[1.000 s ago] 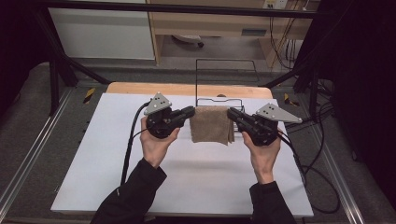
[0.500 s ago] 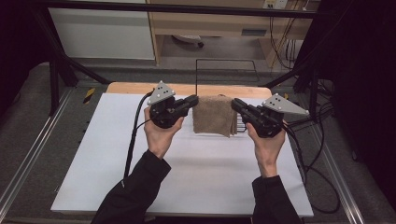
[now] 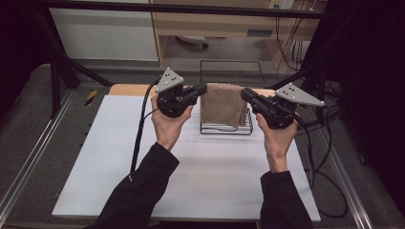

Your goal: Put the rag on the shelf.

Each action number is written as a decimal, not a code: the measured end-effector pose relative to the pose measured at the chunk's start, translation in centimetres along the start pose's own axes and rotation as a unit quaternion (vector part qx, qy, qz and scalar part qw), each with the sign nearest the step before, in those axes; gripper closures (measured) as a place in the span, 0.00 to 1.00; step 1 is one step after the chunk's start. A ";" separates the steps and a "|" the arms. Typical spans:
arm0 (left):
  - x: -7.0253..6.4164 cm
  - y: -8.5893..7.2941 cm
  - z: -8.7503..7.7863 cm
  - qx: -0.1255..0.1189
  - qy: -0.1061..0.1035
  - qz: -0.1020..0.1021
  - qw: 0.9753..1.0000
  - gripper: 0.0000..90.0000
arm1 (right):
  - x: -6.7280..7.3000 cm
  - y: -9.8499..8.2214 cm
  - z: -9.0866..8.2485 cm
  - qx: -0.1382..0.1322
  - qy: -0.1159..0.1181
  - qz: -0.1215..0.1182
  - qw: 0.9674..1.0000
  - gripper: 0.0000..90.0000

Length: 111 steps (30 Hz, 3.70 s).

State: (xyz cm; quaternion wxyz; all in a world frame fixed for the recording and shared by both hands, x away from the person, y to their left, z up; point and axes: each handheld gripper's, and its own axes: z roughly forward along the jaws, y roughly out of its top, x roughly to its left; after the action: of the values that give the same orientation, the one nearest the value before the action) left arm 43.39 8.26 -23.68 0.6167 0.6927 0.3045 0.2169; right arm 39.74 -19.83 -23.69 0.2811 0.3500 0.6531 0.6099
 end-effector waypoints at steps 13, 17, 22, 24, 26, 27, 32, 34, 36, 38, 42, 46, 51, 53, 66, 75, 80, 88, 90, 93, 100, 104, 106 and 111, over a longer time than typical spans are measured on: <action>0.1 2.6 1.5 -0.020 -0.001 0.004 1.000 0.96 | -1.3 2.6 0.3 -0.014 -0.014 -0.009 1.000 0.94; 0.1 2.9 1.7 -0.026 -0.001 0.005 1.000 0.96 | -1.8 2.9 0.4 -0.018 -0.013 -0.004 1.000 0.94; 0.2 3.6 2.0 -0.032 0.001 0.009 0.999 0.96 | -2.1 3.3 0.6 -0.024 -0.012 -0.005 1.000 0.94; 0.3 3.8 2.0 -0.033 0.002 0.009 0.999 0.96 | -2.2 3.5 0.7 -0.027 -0.012 -0.004 1.000 0.94; 0.5 4.3 2.2 -0.037 0.003 0.008 0.999 0.96 | -2.3 3.9 0.9 -0.029 -0.013 -0.007 0.999 0.94; 0.5 4.5 2.2 -0.038 0.002 0.007 0.999 0.96 | -2.4 4.1 1.0 -0.030 -0.013 -0.008 0.999 0.94; 0.7 5.4 2.6 -0.041 0.004 0.010 0.999 0.96 | -2.7 5.0 1.3 -0.036 -0.018 -0.010 0.999 0.94; 0.7 5.7 2.8 -0.042 0.006 0.012 0.999 0.96 | -2.8 5.4 1.4 -0.037 -0.019 -0.011 0.999 0.94; 0.7 5.9 2.8 -0.042 0.006 0.014 0.999 0.96 | -2.9 5.5 1.5 -0.037 -0.021 -0.013 0.999 0.94; 0.7 6.3 3.0 -0.045 0.009 0.014 0.999 0.96 | -3.1 6.0 1.6 -0.037 -0.023 -0.016 0.999 0.94; 0.7 6.8 3.1 -0.046 0.010 0.020 0.999 0.96 | -3.3 6.6 1.7 -0.044 -0.028 -0.016 0.999 0.94; 0.8 7.4 3.7 -0.050 0.012 0.021 0.998 0.96 | -3.8 7.0 2.0 -0.051 -0.035 -0.013 0.998 0.94; 1.2 7.9 4.3 -0.052 0.020 0.027 0.998 0.96 | -4.3 7.3 2.7 -0.055 -0.037 -0.012 0.998 0.94; 1.4 8.0 4.4 -0.054 0.019 0.022 0.998 0.96 | -4.4 7.4 3.0 -0.056 -0.038 -0.013 0.998 0.94; 2.8 8.5 5.0 -0.054 0.034 0.020 0.998 0.96 | -5.2 8.0 5.1 -0.056 -0.036 -0.013 0.998 0.94; 4.0 8.1 6.5 -0.047 0.041 0.018 0.998 0.96 | -6.2 7.6 6.7 -0.050 -0.039 -0.009 0.998 0.94; 4.2 7.4 7.2 -0.047 0.044 0.020 0.998 0.96 | -6.9 7.1 7.2 -0.043 -0.041 -0.006 0.998 0.94; 4.5 6.2 7.9 -0.035 0.038 0.023 0.998 0.96 | -7.7 5.9 7.6 -0.028 -0.040 -0.001 0.999 0.94; 4.5 6.0 7.8 -0.034 0.036 0.024 0.998 0.96 | -7.8 5.5 7.6 -0.022 -0.037 -0.002 0.999 0.94; 4.4 5.3 7.3 -0.030 0.029 0.025 0.999 0.96 | -7.7 4.9 7.4 -0.016 -0.031 -0.003 0.999 0.94; 4.3 4.0 6.9 -0.011 0.019 0.029 0.999 0.96 | -7.5 3.4 6.9 -0.003 -0.022 0.000 1.000 0.93; 4.1 3.4 6.9 -0.002 0.013 0.024 1.000 0.96 | -7.5 2.9 6.8 0.004 -0.020 -0.001 1.000 0.93; 3.9 3.2 6.9 0.000 0.013 0.024 1.000 0.96 | -7.6 2.6 6.8 0.006 -0.022 0.001 1.000 0.93; 3.6 2.8 6.7 0.000 0.007 0.029 1.000 0.96 | -7.5 2.4 6.4 0.006 -0.020 -0.002 1.000 0.93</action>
State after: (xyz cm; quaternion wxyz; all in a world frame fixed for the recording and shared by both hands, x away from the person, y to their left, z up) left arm 50.99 5.76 -22.15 0.6079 0.6996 0.2891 0.2397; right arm 49.55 -21.99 -22.40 0.2931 0.3628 0.6514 0.5985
